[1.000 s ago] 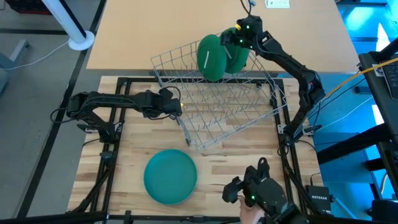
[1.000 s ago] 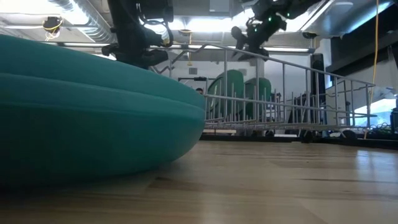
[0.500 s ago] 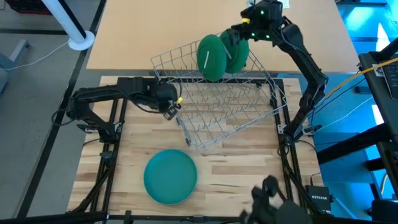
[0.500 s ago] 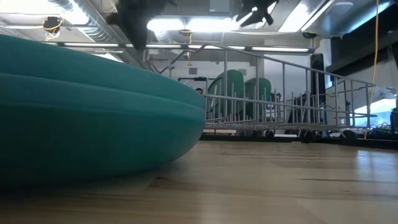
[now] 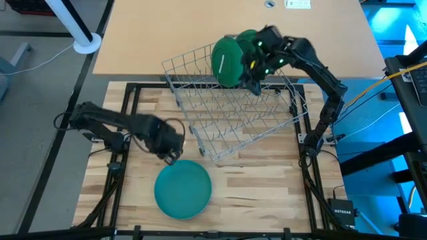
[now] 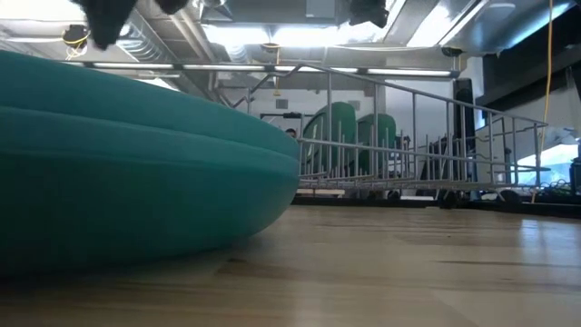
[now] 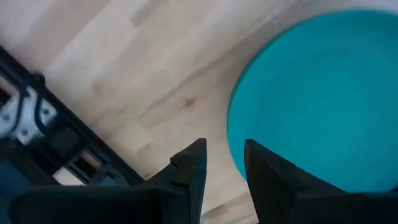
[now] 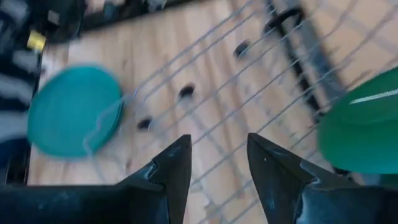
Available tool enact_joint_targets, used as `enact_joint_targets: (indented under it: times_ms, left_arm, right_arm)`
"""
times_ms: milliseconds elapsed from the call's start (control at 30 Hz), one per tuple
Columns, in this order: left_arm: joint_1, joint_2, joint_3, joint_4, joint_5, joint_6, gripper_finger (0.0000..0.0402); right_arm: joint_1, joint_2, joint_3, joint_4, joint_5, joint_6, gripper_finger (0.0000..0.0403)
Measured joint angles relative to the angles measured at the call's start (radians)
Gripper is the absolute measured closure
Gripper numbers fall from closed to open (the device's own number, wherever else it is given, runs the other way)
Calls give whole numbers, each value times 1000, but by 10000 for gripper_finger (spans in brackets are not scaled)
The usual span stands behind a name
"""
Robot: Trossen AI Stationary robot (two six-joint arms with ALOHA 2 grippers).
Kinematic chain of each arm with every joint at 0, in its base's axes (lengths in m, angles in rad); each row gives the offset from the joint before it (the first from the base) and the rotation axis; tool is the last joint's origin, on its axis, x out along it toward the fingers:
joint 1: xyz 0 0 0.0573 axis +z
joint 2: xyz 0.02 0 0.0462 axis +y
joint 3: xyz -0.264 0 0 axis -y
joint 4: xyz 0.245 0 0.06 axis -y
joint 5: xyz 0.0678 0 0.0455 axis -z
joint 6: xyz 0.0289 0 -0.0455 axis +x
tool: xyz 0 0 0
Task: Sort dishes
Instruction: Put the light green plate in the dish rack
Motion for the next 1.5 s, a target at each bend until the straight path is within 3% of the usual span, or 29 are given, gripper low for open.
enact_joint_targets:
  times_ms: [267, 633, 1300, 1500]
  left_arm:
    - [-162, 0, -216, 252, -14, -198, 302]
    - [-203, 0, -448, 496, -17, -291, 302]
    - [-203, 2, -540, 601, -17, -272, 303]
    - [-203, 2, -540, 596, -17, -272, 365]
  right_arm:
    - [148, 0, -97, -3, 0, -57, 242]
    - [247, 0, -218, 24, 2, -59, 242]
    - [253, 0, -292, 104, 70, -51, 242]
    - [253, 0, -292, 123, 71, -50, 242]
